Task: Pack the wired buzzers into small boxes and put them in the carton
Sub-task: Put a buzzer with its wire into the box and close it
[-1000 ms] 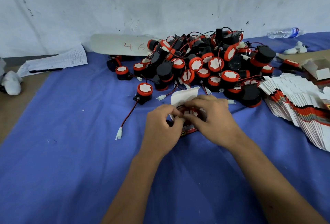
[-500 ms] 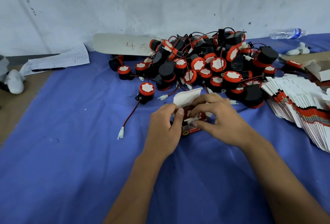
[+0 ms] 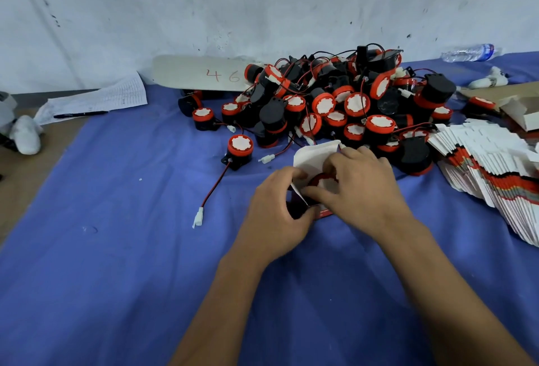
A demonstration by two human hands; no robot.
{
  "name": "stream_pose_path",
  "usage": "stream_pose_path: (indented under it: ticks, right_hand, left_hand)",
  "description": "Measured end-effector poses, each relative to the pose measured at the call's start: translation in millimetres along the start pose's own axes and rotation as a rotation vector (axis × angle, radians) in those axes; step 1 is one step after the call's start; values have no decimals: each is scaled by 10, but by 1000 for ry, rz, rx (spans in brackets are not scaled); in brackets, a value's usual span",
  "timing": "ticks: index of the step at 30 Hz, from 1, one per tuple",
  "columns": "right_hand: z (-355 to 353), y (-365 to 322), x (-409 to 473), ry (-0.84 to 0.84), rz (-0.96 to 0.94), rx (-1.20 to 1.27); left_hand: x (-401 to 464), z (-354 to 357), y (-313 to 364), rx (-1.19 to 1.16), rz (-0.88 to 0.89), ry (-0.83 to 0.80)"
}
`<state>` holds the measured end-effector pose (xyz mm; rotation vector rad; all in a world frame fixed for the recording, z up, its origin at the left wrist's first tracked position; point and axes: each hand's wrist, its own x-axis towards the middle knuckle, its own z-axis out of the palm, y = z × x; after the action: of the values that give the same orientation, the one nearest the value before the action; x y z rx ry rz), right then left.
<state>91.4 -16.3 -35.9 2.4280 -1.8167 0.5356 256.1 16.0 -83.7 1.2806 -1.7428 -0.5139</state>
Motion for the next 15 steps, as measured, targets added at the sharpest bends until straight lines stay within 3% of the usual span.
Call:
stream_pose_path:
  ticks: [2,6,11,15]
  right_hand:
    - [2,-101,6,-30,58,-116]
    - [12,-191,27,-129,173,-96]
    - [-30,-117,47,-200,129,0]
    - [-30,-33,28,-139,98,143]
  left_hand:
    - [1,20,-7,5,-21,-16]
    - [9,55,-7,38,6,5]
    - [-11,55,7,43,-14,13]
    - [2,25,-1,10,-20,17]
